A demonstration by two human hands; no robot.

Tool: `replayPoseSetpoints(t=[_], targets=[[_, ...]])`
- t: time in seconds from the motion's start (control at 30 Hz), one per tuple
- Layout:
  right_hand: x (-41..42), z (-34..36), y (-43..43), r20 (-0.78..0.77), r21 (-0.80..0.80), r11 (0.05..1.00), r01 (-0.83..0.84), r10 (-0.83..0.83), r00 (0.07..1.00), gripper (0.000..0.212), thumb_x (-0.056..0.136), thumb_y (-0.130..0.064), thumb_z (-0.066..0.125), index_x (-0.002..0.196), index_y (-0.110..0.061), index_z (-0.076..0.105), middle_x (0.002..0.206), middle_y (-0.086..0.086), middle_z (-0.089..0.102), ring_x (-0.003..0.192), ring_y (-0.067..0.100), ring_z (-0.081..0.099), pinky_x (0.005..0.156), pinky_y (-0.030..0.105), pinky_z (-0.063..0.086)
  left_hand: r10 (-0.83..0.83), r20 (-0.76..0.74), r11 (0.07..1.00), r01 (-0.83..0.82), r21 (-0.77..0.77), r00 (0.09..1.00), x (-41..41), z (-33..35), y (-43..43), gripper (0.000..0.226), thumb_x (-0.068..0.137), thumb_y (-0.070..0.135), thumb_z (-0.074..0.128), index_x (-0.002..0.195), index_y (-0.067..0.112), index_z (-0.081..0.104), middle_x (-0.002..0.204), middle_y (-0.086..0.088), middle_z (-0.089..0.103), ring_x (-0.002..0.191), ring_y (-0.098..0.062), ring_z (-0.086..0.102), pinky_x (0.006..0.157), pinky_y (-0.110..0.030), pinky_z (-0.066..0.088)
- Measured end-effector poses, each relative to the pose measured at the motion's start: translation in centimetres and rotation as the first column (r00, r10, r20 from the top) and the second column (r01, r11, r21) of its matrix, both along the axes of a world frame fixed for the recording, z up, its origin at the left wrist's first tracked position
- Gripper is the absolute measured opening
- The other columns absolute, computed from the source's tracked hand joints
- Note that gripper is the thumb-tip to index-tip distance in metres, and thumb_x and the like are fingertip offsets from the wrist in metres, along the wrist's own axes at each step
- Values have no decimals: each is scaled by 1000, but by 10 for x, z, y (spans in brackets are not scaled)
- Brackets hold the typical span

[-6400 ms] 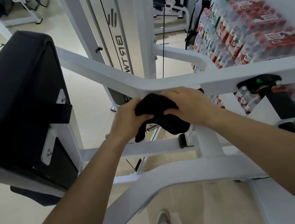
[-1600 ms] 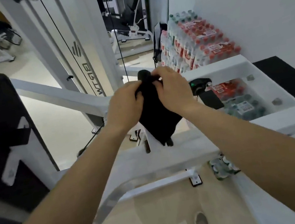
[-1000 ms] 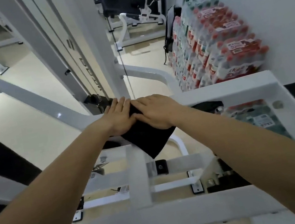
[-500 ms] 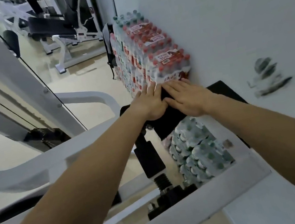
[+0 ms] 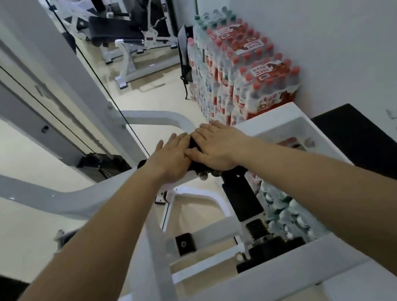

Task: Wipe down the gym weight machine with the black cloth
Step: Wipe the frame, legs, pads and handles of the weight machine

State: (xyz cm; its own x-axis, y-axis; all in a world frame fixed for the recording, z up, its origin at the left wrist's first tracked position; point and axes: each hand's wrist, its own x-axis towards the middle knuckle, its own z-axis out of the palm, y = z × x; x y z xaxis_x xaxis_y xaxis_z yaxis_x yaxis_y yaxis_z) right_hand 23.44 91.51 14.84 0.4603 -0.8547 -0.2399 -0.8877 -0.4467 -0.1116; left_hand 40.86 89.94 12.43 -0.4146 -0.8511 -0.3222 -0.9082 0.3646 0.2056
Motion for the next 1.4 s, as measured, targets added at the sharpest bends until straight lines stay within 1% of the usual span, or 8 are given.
replayPoseSetpoints(t=[0.17, 0.37, 0.63, 0.87, 1.0, 1.1, 1.2, 1.4], targets=[[74, -11, 11, 56, -43, 994, -103, 106, 993, 69, 103, -54, 16, 152, -8, 32, 156, 11, 37, 148, 23, 23, 124, 40, 6, 124, 109, 992, -121, -31, 986, 76, -5, 27, 61, 107, 41, 26, 160, 21, 3, 168, 1, 2, 154, -24, -7, 123, -48, -1], [31, -6, 6, 28, -36, 998, -43, 44, 999, 69, 103, -57, 12, 158, -15, 20, 164, 3, 25, 152, 16, 15, 125, 42, -1, 154, 116, 986, -145, -83, 981, 41, -1, 25, 61, 104, 52, 15, 159, 28, 4, 167, 2, 5, 154, -29, -1, 122, -53, 4], [-92, -5, 3, -73, -85, 980, 179, -185, 980, 60, 105, -47, 17, 159, -19, 14, 166, 1, 19, 154, 18, 9, 125, 45, 1, -47, -81, 985, 33, -168, 996, -83, 2, 4, 56, 106, 46, 20, 159, 27, 13, 165, 3, 21, 153, -25, 10, 123, -48, 9], [-58, -12, 7, 2, -116, 979, 169, -170, 985, 59, 106, -42, 18, 158, -16, 18, 165, 3, 22, 153, 23, 13, 125, 45, 3, -3, -293, 988, -43, -148, 956, -61, 10, 13, 47, 108, 27, 31, 155, 28, 32, 152, 3, 47, 148, -26, 27, 119, -42, 21], [10, -18, 16, 139, -126, 989, 75, -58, 989, 53, 106, -39, 24, 153, -18, 31, 158, 2, 37, 147, 25, 27, 123, 45, 14, 143, -226, 958, -192, -215, 964, -1, 18, 43, 40, 106, 23, 32, 143, 26, 48, 126, -3, 64, 113, -28, 57, 94, -42, 45], [51, -10, 33, 274, -159, 986, 45, 0, 962, 40, 104, -36, 35, 139, -25, 51, 129, 5, 62, 121, 29, 53, 100, 40, 38, 234, -158, 924, -270, -271, 959, 37, 38, 69, 36, 105, 23, 37, 132, 25, 61, 112, -8, 70, 100, -31, 62, 82, -39, 48], [71, 6, 59, 389, -199, 975, 96, -11, 921, 30, 101, -33, 46, 121, -26, 67, 110, 5, 70, 99, 31, 63, 77, 38, 50, 270, -266, 898, -342, -278, 925, 62, 58, 106, 32, 104, 25, 41, 122, 24, 67, 108, -5, 70, 97, -28, 62, 79, -36, 46], [89, 37, 143, 569, -191, 965, 178, -39, 822, 23, 97, -34, 54, 106, -21, 72, 101, 0, 72, 93, 22, 62, 83, 38, 50, 183, -583, 864, -412, -289, 791, 91, 67, 195, 27, 103, 28, 46, 116, 21, 68, 101, -1, 72, 93, -22, 63, 83, -37, 50]])
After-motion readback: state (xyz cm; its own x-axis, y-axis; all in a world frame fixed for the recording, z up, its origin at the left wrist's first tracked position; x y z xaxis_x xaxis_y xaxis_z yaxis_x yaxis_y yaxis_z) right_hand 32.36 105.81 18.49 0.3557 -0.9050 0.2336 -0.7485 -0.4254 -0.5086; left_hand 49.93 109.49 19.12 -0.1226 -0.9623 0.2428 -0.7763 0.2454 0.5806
